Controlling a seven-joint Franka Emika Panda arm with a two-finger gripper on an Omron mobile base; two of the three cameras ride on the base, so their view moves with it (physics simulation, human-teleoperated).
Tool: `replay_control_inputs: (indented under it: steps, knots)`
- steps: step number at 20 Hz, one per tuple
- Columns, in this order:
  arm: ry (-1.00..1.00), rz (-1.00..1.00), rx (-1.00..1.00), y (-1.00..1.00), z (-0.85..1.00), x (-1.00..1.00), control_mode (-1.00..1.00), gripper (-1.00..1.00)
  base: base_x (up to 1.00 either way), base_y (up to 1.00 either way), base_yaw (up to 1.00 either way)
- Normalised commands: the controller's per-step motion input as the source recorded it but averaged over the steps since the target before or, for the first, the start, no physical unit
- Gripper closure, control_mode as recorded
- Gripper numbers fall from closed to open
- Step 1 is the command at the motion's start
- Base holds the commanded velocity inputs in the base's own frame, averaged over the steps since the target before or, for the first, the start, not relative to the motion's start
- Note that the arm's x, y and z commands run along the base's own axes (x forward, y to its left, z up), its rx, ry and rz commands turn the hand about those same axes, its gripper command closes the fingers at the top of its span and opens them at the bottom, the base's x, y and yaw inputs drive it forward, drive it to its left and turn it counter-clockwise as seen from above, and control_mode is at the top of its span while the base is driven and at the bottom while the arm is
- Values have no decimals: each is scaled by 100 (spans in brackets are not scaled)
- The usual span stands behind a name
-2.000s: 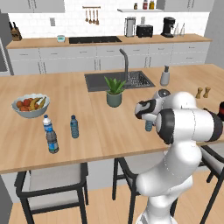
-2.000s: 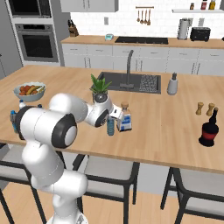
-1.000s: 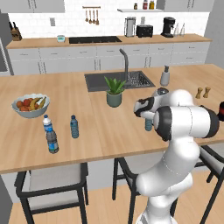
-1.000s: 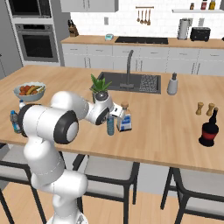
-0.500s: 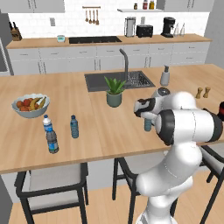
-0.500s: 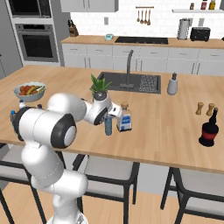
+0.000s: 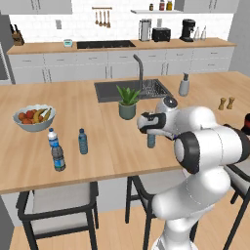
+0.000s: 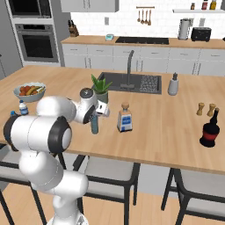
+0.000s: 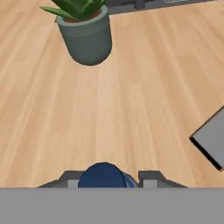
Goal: Move the plastic bottles in the middle to the plastics group, and the glass bottles in the middle to the glass group.
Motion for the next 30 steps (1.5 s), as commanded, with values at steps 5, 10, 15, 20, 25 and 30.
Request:
replay_control_inputs:
  steps: [5, 10, 15, 20, 25, 30]
  knots:
    - [9, 13, 3, 81, 11, -3, -100, 100, 0, 0, 0]
    - [6, 14, 0, 92, 0, -10, -100, 100, 0, 0, 0]
    - [1, 15, 0, 90, 0, -7, -100, 100, 0, 0, 0]
    - [2, 16, 0, 97, 0, -2, -100, 100, 0, 0, 0]
    - [4, 17, 0, 96, 0, 0, -100, 100, 0, 0, 0]
    - [3, 16, 0, 89, 0, -5, -100, 100, 0, 0, 0]
